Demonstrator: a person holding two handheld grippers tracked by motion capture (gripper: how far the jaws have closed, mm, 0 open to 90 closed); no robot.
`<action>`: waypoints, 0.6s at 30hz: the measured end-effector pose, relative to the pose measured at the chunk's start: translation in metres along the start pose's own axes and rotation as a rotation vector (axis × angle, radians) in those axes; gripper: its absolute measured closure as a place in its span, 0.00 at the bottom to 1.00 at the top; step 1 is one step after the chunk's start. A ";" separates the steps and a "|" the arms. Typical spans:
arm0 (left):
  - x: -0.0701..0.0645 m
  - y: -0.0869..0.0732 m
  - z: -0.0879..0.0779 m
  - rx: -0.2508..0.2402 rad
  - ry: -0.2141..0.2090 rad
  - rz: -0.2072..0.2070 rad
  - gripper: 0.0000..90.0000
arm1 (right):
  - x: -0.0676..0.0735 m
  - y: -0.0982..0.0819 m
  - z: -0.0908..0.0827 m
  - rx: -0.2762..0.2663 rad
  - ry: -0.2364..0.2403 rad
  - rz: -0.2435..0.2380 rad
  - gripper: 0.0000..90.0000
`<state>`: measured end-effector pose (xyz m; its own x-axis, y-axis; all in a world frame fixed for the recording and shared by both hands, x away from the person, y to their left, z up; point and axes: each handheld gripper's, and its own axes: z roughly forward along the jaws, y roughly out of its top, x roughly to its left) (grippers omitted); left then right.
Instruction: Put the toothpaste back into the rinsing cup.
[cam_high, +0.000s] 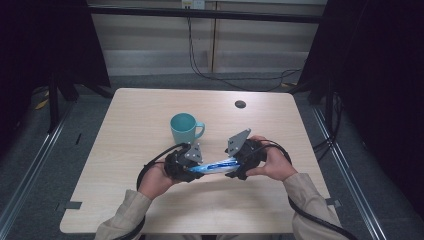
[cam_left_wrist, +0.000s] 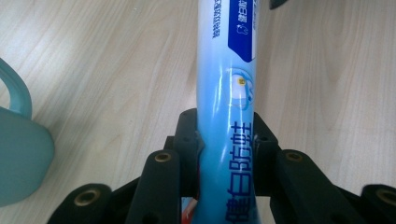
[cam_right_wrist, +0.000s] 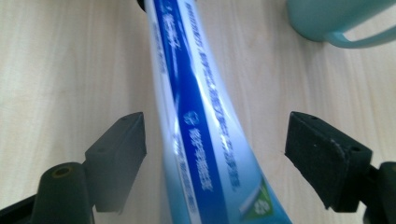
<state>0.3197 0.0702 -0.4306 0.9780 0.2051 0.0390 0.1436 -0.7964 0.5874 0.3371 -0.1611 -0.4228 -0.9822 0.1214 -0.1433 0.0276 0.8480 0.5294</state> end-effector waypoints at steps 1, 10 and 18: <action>0.000 0.000 0.000 -0.002 -0.002 0.000 0.79 | -0.001 -0.002 -0.001 -0.001 -0.011 0.001 0.22; 0.001 0.002 -0.005 -0.037 -0.023 -0.014 0.79 | 0.001 -0.005 0.011 0.062 -0.011 -0.068 0.39; 0.003 0.000 -0.001 -0.019 -0.048 -0.007 0.78 | 0.003 -0.004 0.012 0.094 0.040 -0.047 0.58</action>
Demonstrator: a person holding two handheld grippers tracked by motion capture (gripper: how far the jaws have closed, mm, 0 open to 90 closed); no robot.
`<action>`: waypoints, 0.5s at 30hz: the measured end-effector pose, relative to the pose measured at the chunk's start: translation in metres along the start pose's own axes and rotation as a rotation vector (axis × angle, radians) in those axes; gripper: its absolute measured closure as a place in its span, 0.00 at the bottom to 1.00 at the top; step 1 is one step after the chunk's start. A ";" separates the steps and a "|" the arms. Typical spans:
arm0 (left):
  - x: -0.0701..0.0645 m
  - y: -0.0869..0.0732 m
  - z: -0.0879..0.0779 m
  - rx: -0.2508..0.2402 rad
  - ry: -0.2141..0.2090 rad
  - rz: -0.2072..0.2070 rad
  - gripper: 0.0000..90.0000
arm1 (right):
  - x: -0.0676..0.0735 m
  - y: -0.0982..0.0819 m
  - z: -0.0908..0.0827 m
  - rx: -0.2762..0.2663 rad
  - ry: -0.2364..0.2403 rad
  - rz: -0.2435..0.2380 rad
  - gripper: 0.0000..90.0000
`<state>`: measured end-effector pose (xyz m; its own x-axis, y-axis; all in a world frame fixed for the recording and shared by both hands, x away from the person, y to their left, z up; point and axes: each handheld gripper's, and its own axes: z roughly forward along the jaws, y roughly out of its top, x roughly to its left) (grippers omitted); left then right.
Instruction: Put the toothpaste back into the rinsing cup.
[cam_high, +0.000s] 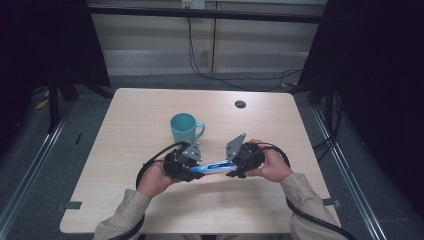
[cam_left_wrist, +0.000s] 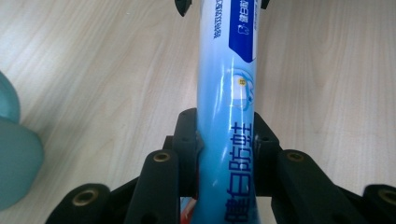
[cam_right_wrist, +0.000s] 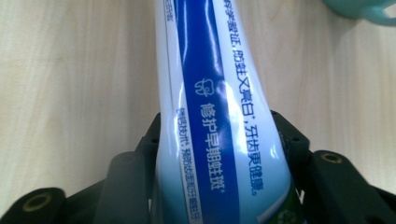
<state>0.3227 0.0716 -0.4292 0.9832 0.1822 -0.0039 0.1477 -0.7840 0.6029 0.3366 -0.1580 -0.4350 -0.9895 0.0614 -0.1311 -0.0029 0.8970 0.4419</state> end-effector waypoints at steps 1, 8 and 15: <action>0.000 0.000 0.000 0.001 -0.002 0.004 0.77 | 0.000 0.002 -0.002 0.009 0.007 0.015 0.60; 0.003 -0.001 -0.002 0.010 0.003 0.018 0.73 | 0.000 0.015 -0.016 -0.028 -0.012 0.089 0.66; 0.007 -0.003 -0.004 0.010 0.024 0.018 0.65 | 0.001 0.023 -0.021 -0.080 -0.012 0.106 0.70</action>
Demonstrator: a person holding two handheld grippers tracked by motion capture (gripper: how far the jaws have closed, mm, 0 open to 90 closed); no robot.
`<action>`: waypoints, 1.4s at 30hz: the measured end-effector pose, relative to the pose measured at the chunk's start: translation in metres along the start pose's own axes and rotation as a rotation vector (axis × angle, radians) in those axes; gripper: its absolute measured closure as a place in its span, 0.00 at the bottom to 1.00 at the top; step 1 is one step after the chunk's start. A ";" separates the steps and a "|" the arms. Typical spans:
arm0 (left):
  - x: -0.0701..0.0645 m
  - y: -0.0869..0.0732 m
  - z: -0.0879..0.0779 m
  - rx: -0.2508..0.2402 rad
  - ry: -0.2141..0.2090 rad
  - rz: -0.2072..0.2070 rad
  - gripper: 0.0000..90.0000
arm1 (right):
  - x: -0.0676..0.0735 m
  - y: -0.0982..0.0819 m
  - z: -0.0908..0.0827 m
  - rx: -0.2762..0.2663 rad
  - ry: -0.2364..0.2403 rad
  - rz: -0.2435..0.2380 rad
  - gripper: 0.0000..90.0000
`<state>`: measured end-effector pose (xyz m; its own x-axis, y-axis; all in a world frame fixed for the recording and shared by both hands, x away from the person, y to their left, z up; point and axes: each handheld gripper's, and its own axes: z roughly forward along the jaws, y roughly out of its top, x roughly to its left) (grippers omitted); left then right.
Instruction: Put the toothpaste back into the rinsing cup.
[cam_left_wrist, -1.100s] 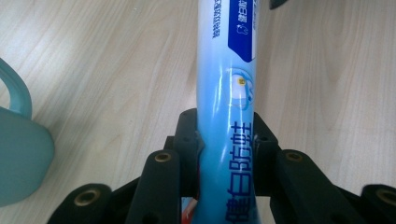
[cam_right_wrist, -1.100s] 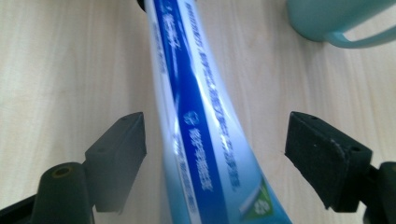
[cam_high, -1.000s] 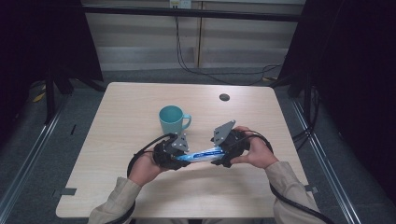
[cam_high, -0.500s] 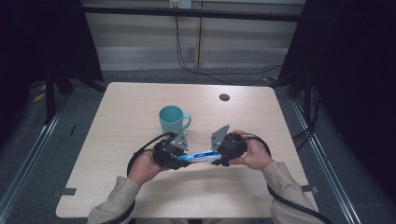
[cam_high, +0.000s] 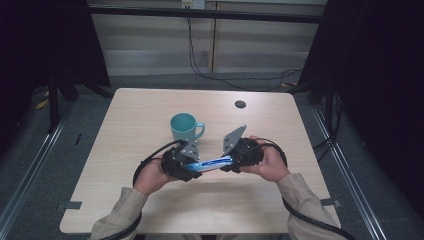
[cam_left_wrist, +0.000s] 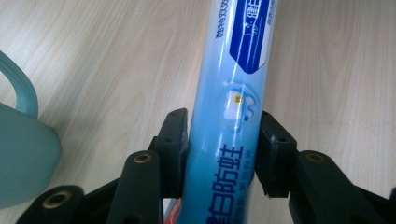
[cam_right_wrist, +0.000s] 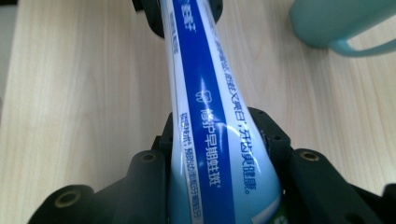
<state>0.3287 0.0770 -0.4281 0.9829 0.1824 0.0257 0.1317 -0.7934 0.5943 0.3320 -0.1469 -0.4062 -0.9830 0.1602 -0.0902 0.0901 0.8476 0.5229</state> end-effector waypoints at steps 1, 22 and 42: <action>0.001 0.000 0.000 -0.010 0.004 -0.001 0.63 | -0.001 0.001 -0.001 -0.008 -0.001 0.005 0.70; 0.000 0.015 -0.007 -0.013 0.063 0.043 0.31 | -0.002 0.013 -0.010 -0.067 0.019 0.029 0.75; -0.001 0.026 -0.006 -0.055 0.023 0.041 0.50 | 0.000 0.026 -0.005 -0.053 0.041 -0.016 0.75</action>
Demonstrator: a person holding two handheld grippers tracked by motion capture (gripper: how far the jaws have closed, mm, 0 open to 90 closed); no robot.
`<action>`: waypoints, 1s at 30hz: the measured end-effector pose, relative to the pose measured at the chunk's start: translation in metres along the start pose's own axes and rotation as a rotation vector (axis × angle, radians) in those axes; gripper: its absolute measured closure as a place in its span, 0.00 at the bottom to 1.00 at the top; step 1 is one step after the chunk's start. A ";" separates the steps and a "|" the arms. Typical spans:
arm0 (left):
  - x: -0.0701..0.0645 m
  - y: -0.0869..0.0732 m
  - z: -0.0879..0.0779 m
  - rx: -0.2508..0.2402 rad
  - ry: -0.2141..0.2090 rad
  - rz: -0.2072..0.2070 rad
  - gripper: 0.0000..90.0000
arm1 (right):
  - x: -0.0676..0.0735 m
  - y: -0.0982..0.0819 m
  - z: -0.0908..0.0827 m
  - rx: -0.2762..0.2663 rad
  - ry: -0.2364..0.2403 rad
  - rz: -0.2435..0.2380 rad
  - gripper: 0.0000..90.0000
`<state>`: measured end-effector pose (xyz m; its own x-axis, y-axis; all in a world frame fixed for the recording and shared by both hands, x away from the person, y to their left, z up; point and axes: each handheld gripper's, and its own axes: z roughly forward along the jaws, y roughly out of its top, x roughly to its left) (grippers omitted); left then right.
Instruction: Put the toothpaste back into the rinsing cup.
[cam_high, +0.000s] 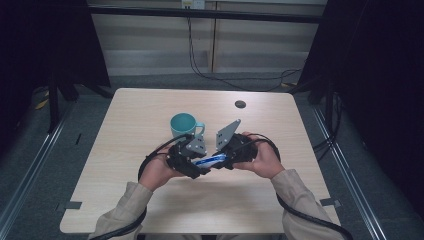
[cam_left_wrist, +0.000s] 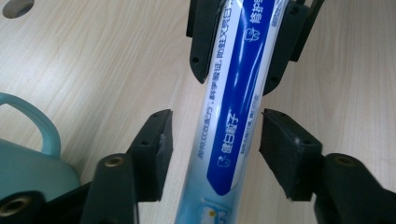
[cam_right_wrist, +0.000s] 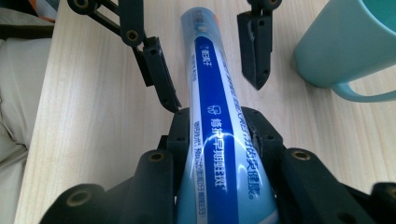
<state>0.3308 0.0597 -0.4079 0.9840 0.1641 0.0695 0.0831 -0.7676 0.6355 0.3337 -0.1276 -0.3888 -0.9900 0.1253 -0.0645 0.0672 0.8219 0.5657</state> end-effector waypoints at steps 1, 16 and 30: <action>0.000 0.000 0.000 0.000 0.000 0.000 0.53 | 0.000 0.000 0.000 0.000 0.000 0.000 0.75; -0.008 0.001 0.000 0.085 -0.022 -0.010 0.81 | 0.004 0.000 0.001 -0.010 0.008 -0.049 0.52; 0.008 -0.006 -0.024 0.009 0.004 -0.136 0.82 | -0.007 -0.062 -0.021 -0.161 -0.112 0.138 0.20</action>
<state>0.3346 0.0802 -0.3929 0.9630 0.2691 -0.0137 0.2168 -0.7437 0.6324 0.3343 -0.1913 -0.4065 -0.9523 0.2984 -0.0637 0.1710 0.6946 0.6988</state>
